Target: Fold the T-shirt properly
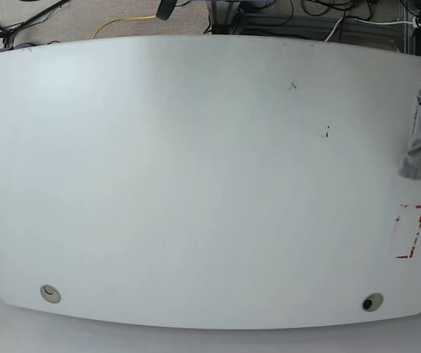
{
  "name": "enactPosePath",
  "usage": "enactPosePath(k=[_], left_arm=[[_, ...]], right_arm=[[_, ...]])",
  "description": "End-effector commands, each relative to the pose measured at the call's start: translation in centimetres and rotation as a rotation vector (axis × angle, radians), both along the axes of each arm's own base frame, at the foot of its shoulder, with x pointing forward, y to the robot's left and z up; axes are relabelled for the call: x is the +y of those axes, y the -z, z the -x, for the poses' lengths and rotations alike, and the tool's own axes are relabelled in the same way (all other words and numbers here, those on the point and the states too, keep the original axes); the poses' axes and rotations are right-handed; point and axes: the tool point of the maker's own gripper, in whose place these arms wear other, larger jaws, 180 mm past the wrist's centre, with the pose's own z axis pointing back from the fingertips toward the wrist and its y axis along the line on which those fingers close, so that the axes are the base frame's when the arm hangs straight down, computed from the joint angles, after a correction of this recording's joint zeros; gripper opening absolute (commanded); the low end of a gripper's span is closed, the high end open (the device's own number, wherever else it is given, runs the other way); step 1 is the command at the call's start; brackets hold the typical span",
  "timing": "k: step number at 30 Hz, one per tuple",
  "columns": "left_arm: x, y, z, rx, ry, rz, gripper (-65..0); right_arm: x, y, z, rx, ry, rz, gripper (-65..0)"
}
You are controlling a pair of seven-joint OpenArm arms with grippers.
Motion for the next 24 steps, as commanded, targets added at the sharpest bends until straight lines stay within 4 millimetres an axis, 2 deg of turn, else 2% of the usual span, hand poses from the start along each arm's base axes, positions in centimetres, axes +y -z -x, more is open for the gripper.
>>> enactPosePath(k=[1,3,6,9,12,14,18,20,24], left_arm=[[0.8,1.4,2.0,0.034,-0.018,-0.002,-20.1],[1.1,2.9,2.4,0.070,-0.021,-0.010,-19.7],[0.7,5.1,2.6,0.116,-0.023,-0.010,-18.6],[1.5,6.7,3.5,0.171,-0.033,-0.033,-18.6],[1.0,9.0,2.7,0.216,-0.069,-0.037,-18.6],[1.8,10.2,3.1,0.265,-0.082,-0.058,-18.6],[1.2,11.9,2.8,0.335,-0.112,-0.062,-19.0],[1.3,12.4,2.3,0.353,-0.120,-0.068,-19.0],[0.4,13.1,1.3,0.382,-0.136,-0.061,-18.9]], right_arm=[[-0.1,1.5,0.7,0.015,0.027,-0.003,-57.2],[0.6,3.1,0.4,0.032,0.027,-0.018,-57.2],[0.3,4.7,0.5,0.059,0.034,-0.021,-57.2],[0.2,5.9,-0.4,0.064,0.046,-0.020,-57.2],[0.2,7.0,-1.8,0.064,0.056,-0.021,-57.2],[0.2,7.8,-2.6,0.069,0.062,-0.023,-57.2],[-0.9,9.4,-3.9,0.093,0.071,0.023,-57.2],[-1.6,9.9,-4.7,0.094,0.073,0.039,-57.2],[-2.1,10.7,-6.4,0.094,0.080,0.046,-57.2]])
